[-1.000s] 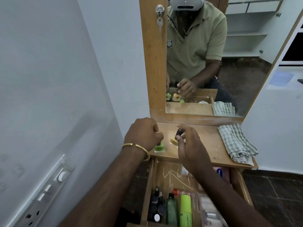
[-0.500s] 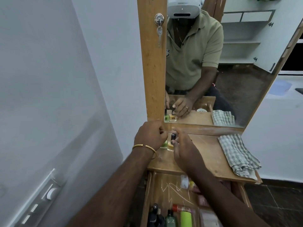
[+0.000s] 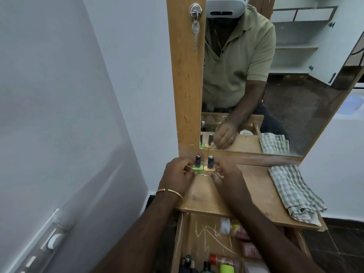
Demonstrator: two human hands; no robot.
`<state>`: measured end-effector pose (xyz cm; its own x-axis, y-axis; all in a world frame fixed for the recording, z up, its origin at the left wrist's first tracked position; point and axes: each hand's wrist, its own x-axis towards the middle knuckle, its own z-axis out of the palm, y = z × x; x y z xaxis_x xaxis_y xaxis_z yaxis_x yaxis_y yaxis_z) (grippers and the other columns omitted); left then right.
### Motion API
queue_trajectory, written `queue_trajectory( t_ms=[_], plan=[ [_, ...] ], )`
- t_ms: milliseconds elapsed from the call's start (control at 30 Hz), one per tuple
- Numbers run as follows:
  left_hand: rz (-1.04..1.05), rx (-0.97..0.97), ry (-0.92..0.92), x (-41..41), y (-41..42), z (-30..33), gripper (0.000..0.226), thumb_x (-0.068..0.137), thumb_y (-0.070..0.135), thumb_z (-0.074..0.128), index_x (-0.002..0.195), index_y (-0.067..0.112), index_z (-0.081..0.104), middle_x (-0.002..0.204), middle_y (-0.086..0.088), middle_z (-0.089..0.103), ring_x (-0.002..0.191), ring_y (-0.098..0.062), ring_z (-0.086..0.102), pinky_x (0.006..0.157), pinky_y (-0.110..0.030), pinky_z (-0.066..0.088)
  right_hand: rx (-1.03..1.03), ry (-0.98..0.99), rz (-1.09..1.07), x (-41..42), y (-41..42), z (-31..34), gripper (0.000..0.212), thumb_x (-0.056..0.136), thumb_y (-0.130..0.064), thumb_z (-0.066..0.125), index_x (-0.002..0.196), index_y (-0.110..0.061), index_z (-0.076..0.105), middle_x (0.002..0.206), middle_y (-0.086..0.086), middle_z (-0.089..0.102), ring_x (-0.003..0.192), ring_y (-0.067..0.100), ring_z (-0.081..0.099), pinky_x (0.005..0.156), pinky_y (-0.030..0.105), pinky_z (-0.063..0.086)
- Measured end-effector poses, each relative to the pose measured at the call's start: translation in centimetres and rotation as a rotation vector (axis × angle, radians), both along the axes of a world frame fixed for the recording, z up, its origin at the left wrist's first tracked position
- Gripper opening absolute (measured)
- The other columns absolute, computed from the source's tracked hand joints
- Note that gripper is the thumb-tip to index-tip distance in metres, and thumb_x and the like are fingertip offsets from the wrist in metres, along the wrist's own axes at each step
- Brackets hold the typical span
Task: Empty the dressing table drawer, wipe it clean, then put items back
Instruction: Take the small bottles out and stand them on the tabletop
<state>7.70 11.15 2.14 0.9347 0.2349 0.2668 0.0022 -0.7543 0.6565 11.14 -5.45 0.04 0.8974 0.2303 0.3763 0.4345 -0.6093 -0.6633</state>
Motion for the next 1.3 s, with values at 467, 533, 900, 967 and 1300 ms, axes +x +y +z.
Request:
queue_trajectory(
  t_ms=[467,533,900,967,1300],
  plan=[
    [0.0,-0.024,-0.057,3.3,0.3,-0.6,0.028,0.082,0.01,0.074,0.11,0.016,0.073,0.106,-0.001,0.071,0.094,-0.013,0.062,0.088,-0.021,0.05,0.016,-0.019,-0.068,3.3,0.8,0.1,0.028,0.08,-0.01,0.078,0.107,-0.011,0.07,0.1,0.004,0.067,0.088,0.013,0.057,0.081,0.034,0.054],
    [0.015,-0.037,-0.048,3.0,0.3,-0.5,0.034,0.082,0.01,0.075,0.115,0.016,0.071,0.11,-0.001,0.069,0.095,-0.012,0.062,0.089,-0.019,0.048,0.025,-0.01,-0.075,3.1,0.8,0.1,0.032,0.079,-0.012,0.079,0.11,-0.013,0.069,0.102,0.002,0.067,0.094,0.016,0.06,0.085,0.036,0.054],
    [0.127,-0.052,0.03,-3.3,0.3,1.4,0.025,0.084,0.023,0.074,0.108,0.026,0.068,0.111,0.008,0.066,0.089,-0.011,0.061,0.082,-0.032,0.055,0.042,-0.06,-0.052,-2.6,-0.5,1.6,0.036,0.078,-0.004,0.075,0.109,-0.019,0.065,0.097,-0.01,0.054,0.084,0.009,0.054,0.079,0.029,0.051],
    [0.109,-0.046,0.007,-4.7,0.1,2.0,0.026,0.082,0.025,0.075,0.107,0.026,0.069,0.11,0.008,0.066,0.085,-0.012,0.061,0.081,-0.032,0.054,0.066,-0.068,-0.022,-4.2,-0.9,1.9,0.033,0.079,-0.004,0.074,0.107,-0.018,0.066,0.099,-0.01,0.055,0.084,0.009,0.056,0.079,0.032,0.054],
    [-0.388,0.22,0.37,-13.2,-0.6,0.3,0.01,0.082,0.022,0.073,0.091,0.019,0.076,0.094,0.002,0.071,0.09,-0.015,0.064,0.084,-0.03,0.052,-0.291,0.208,0.268,-13.5,-3.0,-2.7,0.02,0.083,-0.014,0.065,0.096,-0.027,0.071,0.097,-0.013,0.064,0.086,0.004,0.058,0.079,0.029,0.054]
  ],
)
